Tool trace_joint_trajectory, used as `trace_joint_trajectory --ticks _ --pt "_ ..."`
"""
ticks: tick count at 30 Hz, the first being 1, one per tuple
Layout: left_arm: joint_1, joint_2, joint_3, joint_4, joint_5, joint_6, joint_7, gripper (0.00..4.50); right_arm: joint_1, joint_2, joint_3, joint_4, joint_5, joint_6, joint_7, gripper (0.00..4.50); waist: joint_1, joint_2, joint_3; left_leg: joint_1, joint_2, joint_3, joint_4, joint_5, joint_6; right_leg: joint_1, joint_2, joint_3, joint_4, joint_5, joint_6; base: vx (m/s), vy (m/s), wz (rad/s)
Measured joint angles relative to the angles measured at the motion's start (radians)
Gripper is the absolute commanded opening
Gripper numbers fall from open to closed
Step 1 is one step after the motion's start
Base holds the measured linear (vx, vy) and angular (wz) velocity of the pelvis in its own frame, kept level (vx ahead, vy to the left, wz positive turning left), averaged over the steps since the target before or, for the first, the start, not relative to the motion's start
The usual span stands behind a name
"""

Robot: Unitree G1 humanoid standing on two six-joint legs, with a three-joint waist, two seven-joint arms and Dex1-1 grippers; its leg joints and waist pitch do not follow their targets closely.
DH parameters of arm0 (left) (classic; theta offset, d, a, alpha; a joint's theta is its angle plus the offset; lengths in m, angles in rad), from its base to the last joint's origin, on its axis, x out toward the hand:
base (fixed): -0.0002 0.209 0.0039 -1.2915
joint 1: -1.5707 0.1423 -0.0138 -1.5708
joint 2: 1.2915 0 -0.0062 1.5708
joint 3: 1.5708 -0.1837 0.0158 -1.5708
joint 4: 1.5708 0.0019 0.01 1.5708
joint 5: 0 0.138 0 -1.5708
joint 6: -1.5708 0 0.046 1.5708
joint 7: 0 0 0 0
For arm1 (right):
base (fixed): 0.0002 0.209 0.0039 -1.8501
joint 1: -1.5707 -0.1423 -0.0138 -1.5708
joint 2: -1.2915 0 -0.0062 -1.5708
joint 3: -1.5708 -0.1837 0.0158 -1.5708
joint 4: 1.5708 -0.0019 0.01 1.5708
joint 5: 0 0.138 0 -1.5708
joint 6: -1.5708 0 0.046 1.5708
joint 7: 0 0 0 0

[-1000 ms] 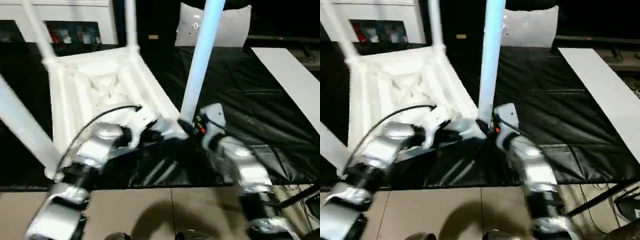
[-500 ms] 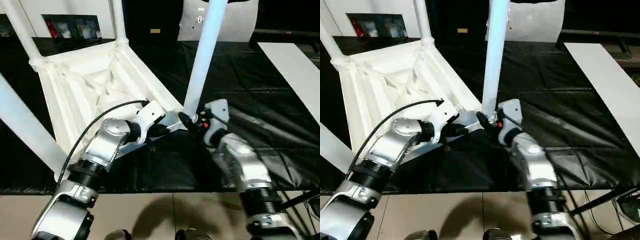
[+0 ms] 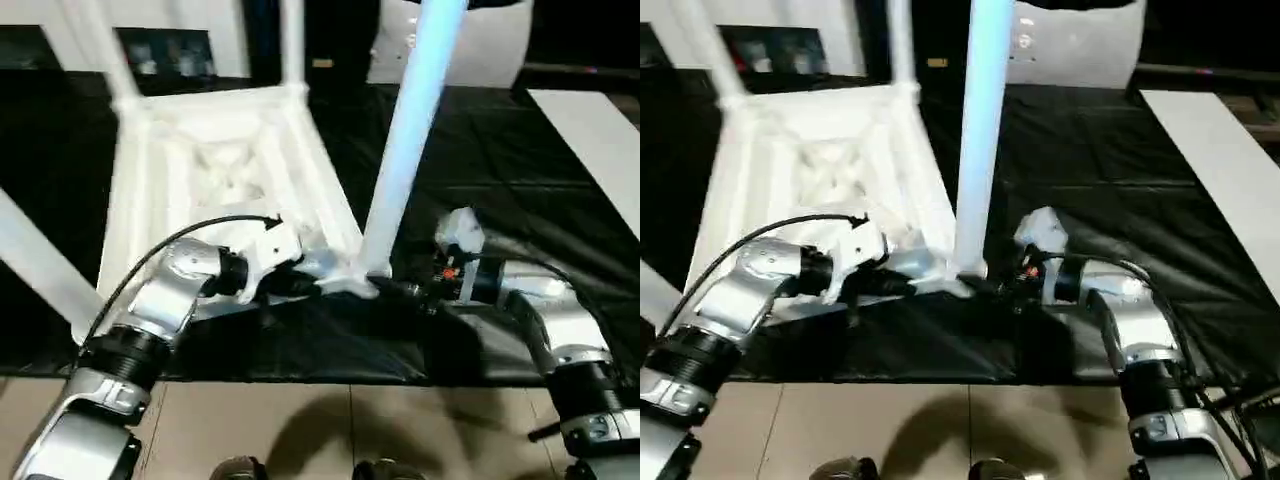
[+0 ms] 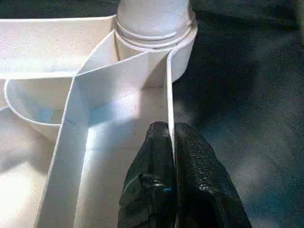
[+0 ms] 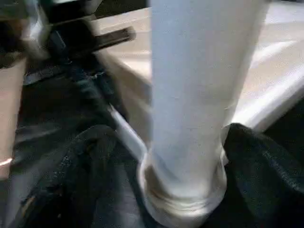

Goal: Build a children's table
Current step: Rotate leg to tighten

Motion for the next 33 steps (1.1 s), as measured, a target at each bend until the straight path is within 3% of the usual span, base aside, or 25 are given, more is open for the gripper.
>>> trace_joint_trajectory --ticks 8,18,25,30,33 --pt "0.007 0.049 -0.037 -0.009 -0.023 -0.053 -0.122 0.00 -0.042 -0.016 0.040 0.054 0.024 -0.009 0.139 2.99 0.024 0.000 0.000 -0.006 0.001 0.000 0.010 -0.002 0.003 -0.002 -0.001 0.000 0.003 0.001 -0.002 0.000 0.000 0.00" --pt "-0.001 0.071 -0.046 0.009 -0.025 -0.087 -0.164 0.00 -0.073 -0.014 0.068 0.102 0.024 -0.037 0.218 2.06 0.020 0.000 0.000 -0.006 0.001 0.000 0.012 -0.002 0.003 -0.002 -0.001 0.000 0.004 0.003 -0.006 0.000 0.000 0.00" --pt "-0.004 0.071 -0.041 0.015 -0.032 -0.083 -0.172 0.00 -0.061 -0.015 0.071 0.082 0.025 -0.031 0.225 1.94 0.025 0.000 0.000 -0.006 0.001 0.000 0.012 -0.002 0.004 -0.002 -0.001 0.000 0.004 0.003 -0.006 0.000 0.000 0.00" --pt "-0.004 0.044 -0.031 0.013 -0.040 -0.020 -0.153 0.00 0.004 -0.006 0.054 -0.011 0.038 0.044 0.155 1.93 0.033 0.000 0.000 -0.004 0.001 0.000 0.012 -0.002 0.003 -0.001 -0.001 0.000 0.004 0.004 -0.006 0.000 0.000 0.00" --pt "-0.004 0.028 -0.018 0.013 -0.040 0.019 -0.115 0.00 0.016 0.007 0.042 -0.041 0.035 0.093 0.080 1.93 0.024 0.000 0.000 -0.003 0.001 0.000 0.012 0.000 0.001 -0.001 -0.001 0.000 0.004 0.006 -0.010 0.000 0.000 0.00"
